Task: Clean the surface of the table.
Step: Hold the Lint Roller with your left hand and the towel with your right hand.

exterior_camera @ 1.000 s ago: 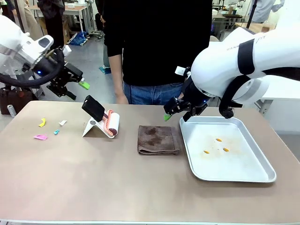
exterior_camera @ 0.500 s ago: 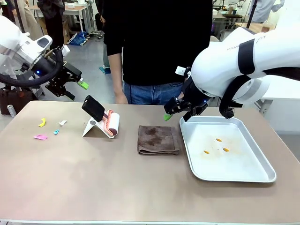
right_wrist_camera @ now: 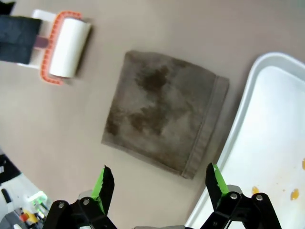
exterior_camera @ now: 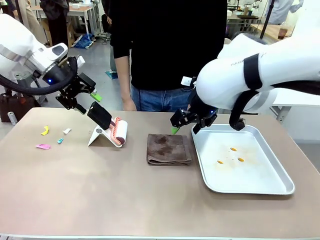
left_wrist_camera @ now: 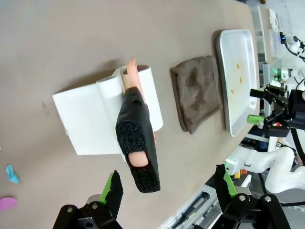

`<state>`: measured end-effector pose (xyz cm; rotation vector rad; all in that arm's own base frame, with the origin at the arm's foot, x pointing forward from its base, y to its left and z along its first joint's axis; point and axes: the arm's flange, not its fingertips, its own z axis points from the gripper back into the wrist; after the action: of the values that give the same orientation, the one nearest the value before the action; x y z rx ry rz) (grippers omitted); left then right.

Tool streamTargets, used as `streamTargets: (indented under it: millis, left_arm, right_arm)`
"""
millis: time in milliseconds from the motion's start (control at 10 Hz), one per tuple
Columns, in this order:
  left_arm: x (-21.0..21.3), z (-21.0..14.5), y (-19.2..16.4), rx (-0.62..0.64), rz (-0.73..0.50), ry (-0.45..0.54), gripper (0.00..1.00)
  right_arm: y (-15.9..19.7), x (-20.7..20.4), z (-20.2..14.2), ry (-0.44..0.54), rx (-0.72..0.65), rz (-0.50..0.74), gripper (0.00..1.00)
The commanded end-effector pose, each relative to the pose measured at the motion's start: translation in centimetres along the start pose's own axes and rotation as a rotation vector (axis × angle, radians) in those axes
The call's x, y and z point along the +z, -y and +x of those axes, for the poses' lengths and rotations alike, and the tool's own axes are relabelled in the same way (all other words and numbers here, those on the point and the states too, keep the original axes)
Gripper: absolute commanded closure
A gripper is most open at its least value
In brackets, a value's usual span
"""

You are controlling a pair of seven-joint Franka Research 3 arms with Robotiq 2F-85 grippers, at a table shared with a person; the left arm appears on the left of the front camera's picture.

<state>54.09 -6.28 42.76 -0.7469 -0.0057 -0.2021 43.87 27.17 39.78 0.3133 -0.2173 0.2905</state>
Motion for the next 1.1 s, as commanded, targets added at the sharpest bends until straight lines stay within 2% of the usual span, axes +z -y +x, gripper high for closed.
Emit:
streamTargets:
  millis: [0, 100, 300, 800, 1000]
  left_arm:
    - [0.5, 0.5, 0.1, 0.036, 0.024, -0.036, 0.0]
    - [0.4, 0.4, 0.0, 0.026, 0.036, -0.037, 0.0]
    - [0.1, 0.8, -0.4, 0.022, 0.033, -0.045, 0.0]
    - [-0.4, 1.5, -1.2, 0.016, 0.031, -0.059, 0.0]
    - [-0.7, 1.7, -1.2, 0.015, 0.039, -0.069, 0.0]
  right_arm:
    - [-1.3, -1.8, 1.3, -0.049, -0.113, -0.053, 0.0]
    - [-1.4, -2.3, 1.6, -0.039, -0.189, -0.093, 0.0]
    - [-2.0, -3.6, 2.3, -0.079, -0.253, -0.15, 0.0]
    - [-3.0, -9.0, 4.5, -0.194, -0.293, -0.311, 0.0]
    - [-3.5, -10.3, 4.9, -0.2, -0.296, -0.36, 0.0]
